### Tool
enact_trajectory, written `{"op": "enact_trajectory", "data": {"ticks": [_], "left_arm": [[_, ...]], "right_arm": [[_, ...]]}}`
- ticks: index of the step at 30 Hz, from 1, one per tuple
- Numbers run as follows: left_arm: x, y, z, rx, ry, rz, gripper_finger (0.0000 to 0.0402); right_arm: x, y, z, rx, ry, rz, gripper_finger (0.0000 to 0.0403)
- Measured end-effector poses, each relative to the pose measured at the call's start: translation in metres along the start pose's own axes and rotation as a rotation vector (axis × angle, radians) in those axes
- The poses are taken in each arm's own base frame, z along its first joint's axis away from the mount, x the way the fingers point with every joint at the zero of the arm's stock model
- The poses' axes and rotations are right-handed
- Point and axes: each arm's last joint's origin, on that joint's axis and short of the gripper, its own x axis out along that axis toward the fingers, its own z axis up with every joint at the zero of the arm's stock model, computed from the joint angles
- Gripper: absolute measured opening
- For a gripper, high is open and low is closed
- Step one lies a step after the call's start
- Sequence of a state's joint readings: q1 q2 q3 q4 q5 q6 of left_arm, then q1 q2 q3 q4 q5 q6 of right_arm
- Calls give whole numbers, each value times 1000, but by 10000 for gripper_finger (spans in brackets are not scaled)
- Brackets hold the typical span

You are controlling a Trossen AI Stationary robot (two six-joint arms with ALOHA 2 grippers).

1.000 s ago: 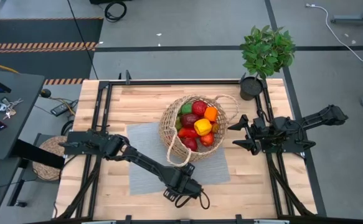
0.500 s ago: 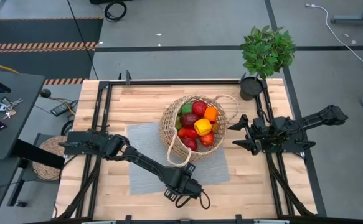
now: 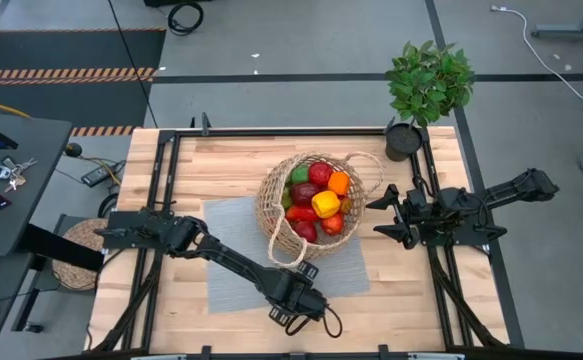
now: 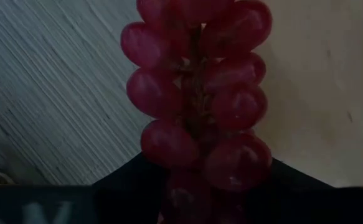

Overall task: Build produce basket
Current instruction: Put the grapes into the brown basket

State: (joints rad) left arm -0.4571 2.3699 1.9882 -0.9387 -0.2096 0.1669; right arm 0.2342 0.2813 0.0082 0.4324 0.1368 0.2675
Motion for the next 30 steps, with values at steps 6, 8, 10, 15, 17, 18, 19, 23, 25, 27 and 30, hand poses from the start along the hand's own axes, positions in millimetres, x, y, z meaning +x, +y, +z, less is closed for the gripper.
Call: {"op": "enact_trajectory", "data": {"ticks": [6, 8, 10, 15, 17, 18, 19, 23, 25, 27, 30], "left_arm": [[-7, 7, 10, -26, -84, 16, 172], [-12, 11, 14, -36, -107, 22, 172], [-20, 17, 19, -51, -142, 31, 172], [-54, 34, 37, -94, -271, 63, 172], [-74, 42, 46, -116, -344, 90, 172], [-84, 45, 49, -127, -378, 105, 172], [-94, 49, 52, -138, -410, 119, 172], [-127, 64, 53, -191, -561, 188, 172], [-145, 72, 50, -217, -616, 217, 172], [-161, 79, 48, -241, -666, 243, 172], [-175, 89, 44, -269, -702, 284, 172]], "right_arm": [[0, 0, 0, 0, 0, 0, 348], [0, 0, 0, 0, 0, 0, 348], [0, 0, 0, 0, 0, 0, 348], [0, 0, 0, 0, 0, 0, 348], [0, 0, 0, 0, 0, 0, 348], [0, 0, 0, 0, 0, 0, 348], [0, 0, 0, 0, 0, 0, 348], [0, 0, 0, 0, 0, 0, 348], [0, 0, 0, 0, 1, 0, 348], [0, 0, 0, 0, 1, 0, 348], [0, 0, 0, 0, 0, 0, 348]]}}
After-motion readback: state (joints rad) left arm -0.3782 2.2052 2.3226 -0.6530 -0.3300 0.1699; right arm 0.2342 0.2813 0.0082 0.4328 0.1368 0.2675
